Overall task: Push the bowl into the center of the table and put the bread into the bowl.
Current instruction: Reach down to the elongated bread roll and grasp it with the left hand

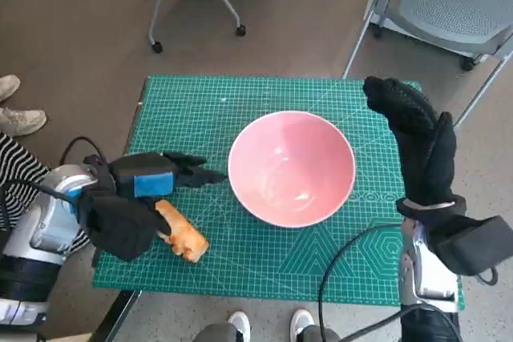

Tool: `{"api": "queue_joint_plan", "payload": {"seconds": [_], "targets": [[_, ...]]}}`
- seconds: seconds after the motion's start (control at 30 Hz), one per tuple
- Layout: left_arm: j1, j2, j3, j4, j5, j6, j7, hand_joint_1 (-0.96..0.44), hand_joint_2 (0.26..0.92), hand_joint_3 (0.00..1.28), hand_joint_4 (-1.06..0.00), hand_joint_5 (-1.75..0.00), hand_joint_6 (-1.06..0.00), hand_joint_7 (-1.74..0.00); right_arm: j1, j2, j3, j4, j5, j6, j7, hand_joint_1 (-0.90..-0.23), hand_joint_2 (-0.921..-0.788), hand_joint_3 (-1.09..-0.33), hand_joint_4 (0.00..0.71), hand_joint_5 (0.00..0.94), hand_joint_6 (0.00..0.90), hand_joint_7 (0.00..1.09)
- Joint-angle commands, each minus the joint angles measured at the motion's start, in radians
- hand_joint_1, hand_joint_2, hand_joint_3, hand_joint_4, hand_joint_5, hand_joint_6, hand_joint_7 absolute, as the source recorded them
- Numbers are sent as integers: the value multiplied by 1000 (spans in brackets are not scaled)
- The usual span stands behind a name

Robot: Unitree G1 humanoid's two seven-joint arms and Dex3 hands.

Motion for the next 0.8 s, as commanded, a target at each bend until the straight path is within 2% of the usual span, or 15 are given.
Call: {"api": "queue_joint_plan", "payload": {"seconds": [0.03,0.27,0.53,0.8], "targets": [[36,20,-2,-14,8,17,-13,-538,700,0,-88,0,-184,0,6,1,-1,18,15,19,11,-692,-921,-720,182,1,45,574],[58,23,-5,-24,3,65,-51,-463,697,1,-91,-2,-187,-2,5,2,-2,16,19,20,14,-692,-921,-719,183,1,46,574],[71,16,-26,-21,19,119,-90,-224,687,0,-245,-21,-279,-25,-1,4,-3,25,23,19,15,-695,-921,-717,186,3,47,574],[91,30,-45,-31,54,118,-88,-120,687,0,-285,-10,-335,-29,-8,10,0,37,17,11,14,-695,-921,-718,186,2,46,573]]}}
